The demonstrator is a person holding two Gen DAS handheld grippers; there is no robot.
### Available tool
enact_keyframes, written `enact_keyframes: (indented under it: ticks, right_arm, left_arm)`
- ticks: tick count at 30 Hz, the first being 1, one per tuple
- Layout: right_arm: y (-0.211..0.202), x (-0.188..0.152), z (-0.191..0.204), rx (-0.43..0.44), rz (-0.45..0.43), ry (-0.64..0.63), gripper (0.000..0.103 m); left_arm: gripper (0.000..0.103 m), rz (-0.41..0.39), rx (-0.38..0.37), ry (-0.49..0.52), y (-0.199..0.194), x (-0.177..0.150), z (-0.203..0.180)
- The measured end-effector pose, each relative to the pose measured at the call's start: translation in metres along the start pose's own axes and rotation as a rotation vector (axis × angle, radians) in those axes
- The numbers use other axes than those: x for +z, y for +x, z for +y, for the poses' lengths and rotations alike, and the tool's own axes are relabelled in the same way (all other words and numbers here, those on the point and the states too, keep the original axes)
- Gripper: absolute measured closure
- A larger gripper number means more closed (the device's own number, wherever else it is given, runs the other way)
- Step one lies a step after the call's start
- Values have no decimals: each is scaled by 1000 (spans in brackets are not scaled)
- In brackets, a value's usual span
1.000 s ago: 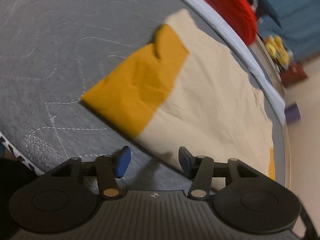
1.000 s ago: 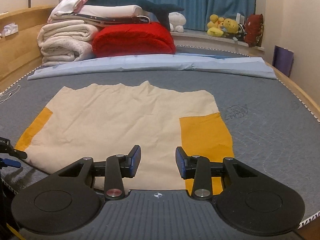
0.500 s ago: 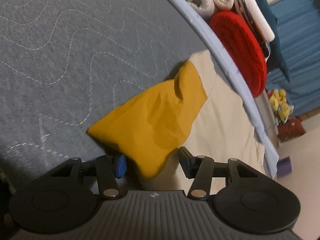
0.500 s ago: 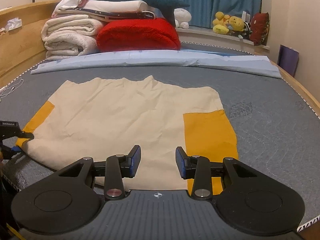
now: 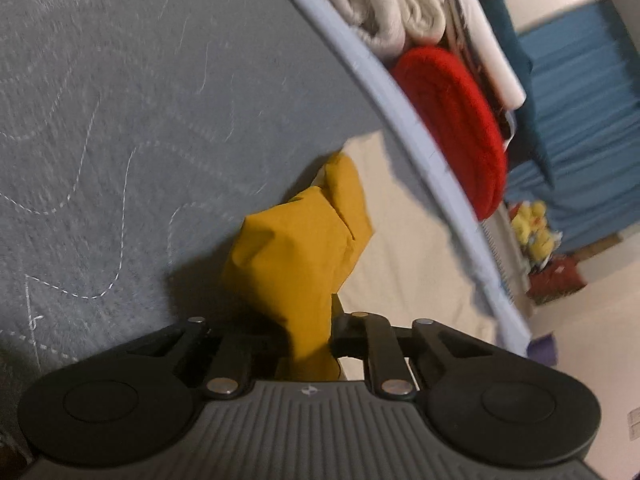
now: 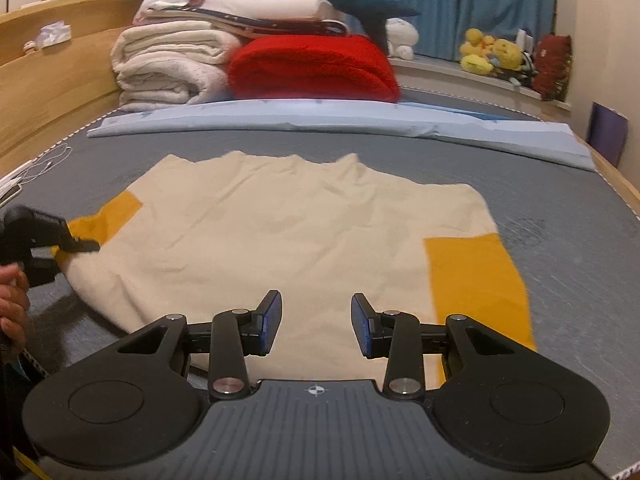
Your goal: Fold large clothes
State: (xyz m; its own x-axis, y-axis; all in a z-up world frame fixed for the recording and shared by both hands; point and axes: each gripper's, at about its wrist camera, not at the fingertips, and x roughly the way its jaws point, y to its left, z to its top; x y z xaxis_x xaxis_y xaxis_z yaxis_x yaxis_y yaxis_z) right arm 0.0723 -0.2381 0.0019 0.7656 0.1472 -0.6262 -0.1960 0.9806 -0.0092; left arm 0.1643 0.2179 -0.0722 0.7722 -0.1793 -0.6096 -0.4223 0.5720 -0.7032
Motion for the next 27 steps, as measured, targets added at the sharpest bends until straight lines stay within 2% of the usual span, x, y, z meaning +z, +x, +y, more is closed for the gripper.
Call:
enact_keyframes:
  ticks: [3, 9, 13, 15, 17, 19, 21, 27]
  right_arm:
    - [8, 7, 19, 30, -12, 3, 64]
    - [19, 21, 61, 111, -33, -25, 64]
    - [32, 27, 89, 189, -19, -25, 64]
    - [44, 28, 103, 246, 24, -21, 64]
    - [65, 23, 117, 287, 122, -25, 63]
    - [95, 13, 131, 254, 253, -58, 65]
    - [122, 3, 139, 207, 335, -60, 65]
    - [135, 7, 144, 218, 316, 23, 68]
  left_arm:
    - [88, -7, -22, 45, -23, 7, -19]
    - [88, -13, 40, 261, -73, 43, -55]
    - [88, 12, 60, 377, -94, 70, -62]
    - [87, 17, 72, 466, -95, 74, -63]
    - [87, 12, 77, 539, -93, 66, -57]
    - [87, 53, 97, 521, -84, 60, -50]
    - [87, 68, 88, 491, -77, 56, -48]
    - [87, 10, 104, 625, -75, 38, -72]
